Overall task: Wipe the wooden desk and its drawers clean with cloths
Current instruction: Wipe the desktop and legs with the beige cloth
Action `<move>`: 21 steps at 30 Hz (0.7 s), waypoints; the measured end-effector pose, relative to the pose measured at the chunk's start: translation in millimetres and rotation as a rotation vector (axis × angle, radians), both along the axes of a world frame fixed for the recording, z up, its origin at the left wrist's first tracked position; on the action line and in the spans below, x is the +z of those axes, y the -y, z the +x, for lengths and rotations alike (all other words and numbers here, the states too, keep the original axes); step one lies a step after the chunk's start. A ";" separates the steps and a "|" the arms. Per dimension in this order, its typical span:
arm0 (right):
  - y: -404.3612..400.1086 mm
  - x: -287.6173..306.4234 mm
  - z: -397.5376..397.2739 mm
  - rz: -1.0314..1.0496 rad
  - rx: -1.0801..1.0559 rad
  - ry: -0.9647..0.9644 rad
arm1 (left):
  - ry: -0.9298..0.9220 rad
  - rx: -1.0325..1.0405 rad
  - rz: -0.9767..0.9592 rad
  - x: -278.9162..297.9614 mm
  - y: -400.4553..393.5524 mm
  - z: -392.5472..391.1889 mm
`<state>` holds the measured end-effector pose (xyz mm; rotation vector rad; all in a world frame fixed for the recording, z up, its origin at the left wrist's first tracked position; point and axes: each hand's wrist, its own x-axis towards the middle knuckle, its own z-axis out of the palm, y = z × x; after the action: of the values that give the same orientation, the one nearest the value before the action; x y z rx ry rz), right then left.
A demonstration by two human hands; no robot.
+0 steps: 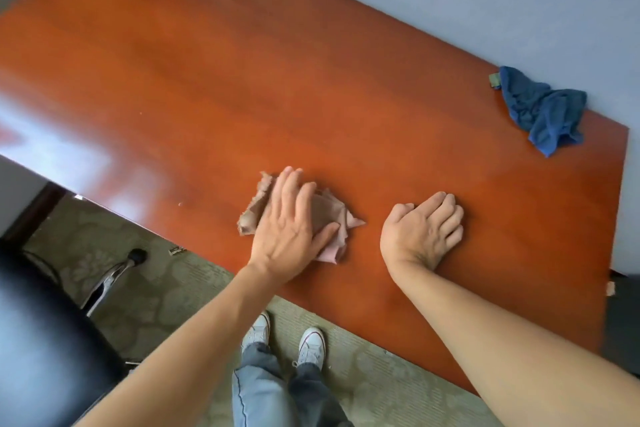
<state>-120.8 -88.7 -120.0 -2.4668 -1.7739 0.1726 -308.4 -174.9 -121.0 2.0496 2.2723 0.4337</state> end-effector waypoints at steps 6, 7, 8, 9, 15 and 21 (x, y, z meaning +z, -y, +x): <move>-35.9 17.3 18.2 -0.117 0.489 0.126 | -0.169 0.269 -0.102 6.5 11.9 -25.6; -55.5 21.5 18.7 -0.170 0.558 0.117 | -0.143 0.281 -0.106 5.1 14.2 -18.9; -75.5 24.0 15.9 -0.226 0.555 0.092 | -0.107 0.306 -0.128 4.0 14.9 -13.1; -91.3 23.9 11.6 -0.280 0.513 0.077 | -0.082 0.345 -0.169 2.7 15.2 -9.0; -95.9 9.9 0.2 -0.208 0.408 0.120 | -0.085 0.322 -0.336 8.7 -41.1 -38.6; -97.7 11.3 1.4 -0.151 0.391 0.073 | -0.215 -0.523 -0.318 14.4 -114.0 20.1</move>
<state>-119.4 9.0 -108.7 -2.2132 -2.3406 0.2560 -288.3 -60.9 -106.6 2.4685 1.6415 -0.1740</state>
